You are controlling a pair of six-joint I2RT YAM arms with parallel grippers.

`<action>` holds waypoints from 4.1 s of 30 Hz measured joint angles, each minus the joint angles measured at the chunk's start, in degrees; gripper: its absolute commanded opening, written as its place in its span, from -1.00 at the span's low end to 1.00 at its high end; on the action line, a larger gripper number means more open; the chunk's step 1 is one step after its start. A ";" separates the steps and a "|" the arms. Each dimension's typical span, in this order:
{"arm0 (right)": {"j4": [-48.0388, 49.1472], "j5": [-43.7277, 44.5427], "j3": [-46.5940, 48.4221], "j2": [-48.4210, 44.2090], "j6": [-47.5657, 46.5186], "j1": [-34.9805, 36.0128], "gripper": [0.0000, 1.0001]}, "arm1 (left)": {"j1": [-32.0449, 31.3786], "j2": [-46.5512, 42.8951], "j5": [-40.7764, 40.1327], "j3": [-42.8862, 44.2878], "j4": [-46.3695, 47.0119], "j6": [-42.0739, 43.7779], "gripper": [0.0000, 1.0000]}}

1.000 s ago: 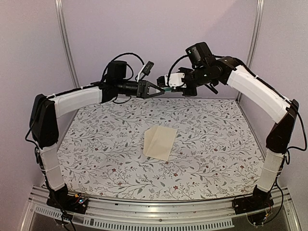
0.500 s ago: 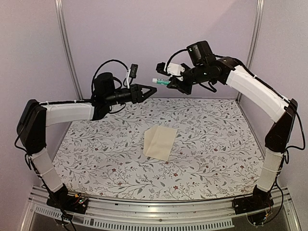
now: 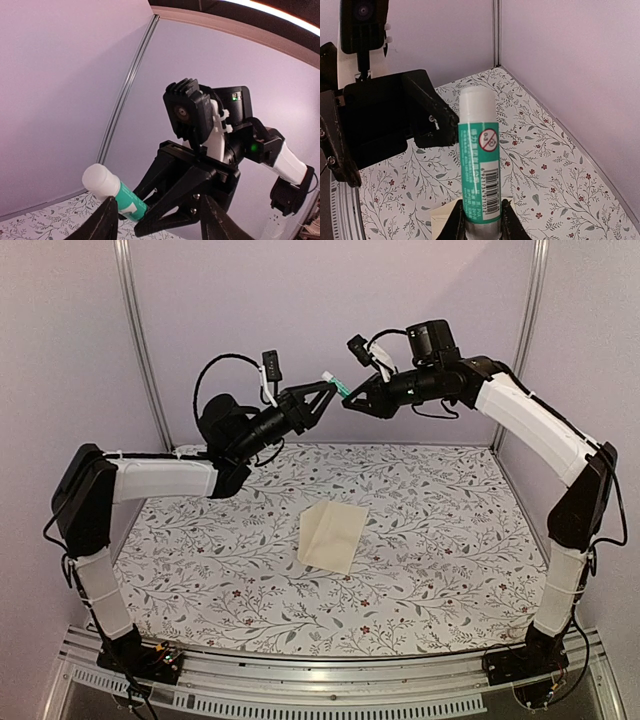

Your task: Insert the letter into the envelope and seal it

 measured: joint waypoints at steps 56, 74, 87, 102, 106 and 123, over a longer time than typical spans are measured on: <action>-3.19 -10.49 -17.94 6.32 -7.69 -4.37 -0.59 | 14.16 -2.56 -0.22 1.38 -57.59 6.47 -1.00; -8.44 -6.14 -17.05 20.76 -11.52 -3.89 -0.66 | 18.27 14.62 8.28 7.13 -78.14 14.27 -1.00; -8.41 -6.16 -15.02 24.39 -11.50 -2.86 -0.67 | 17.46 18.10 19.87 7.87 -77.83 15.15 -1.00; -8.22 -6.49 -13.49 26.18 -11.47 -2.86 -0.68 | 13.18 20.59 27.02 9.68 -75.91 15.13 -1.00; -8.22 -6.49 -13.49 26.21 -11.37 -2.86 -0.69 | 12.00 21.35 28.63 10.95 -75.58 15.13 -1.00; -8.17 -6.67 -13.49 26.29 -10.58 -2.89 -0.69 | 7.58 28.63 31.87 17.86 -77.88 16.00 -1.00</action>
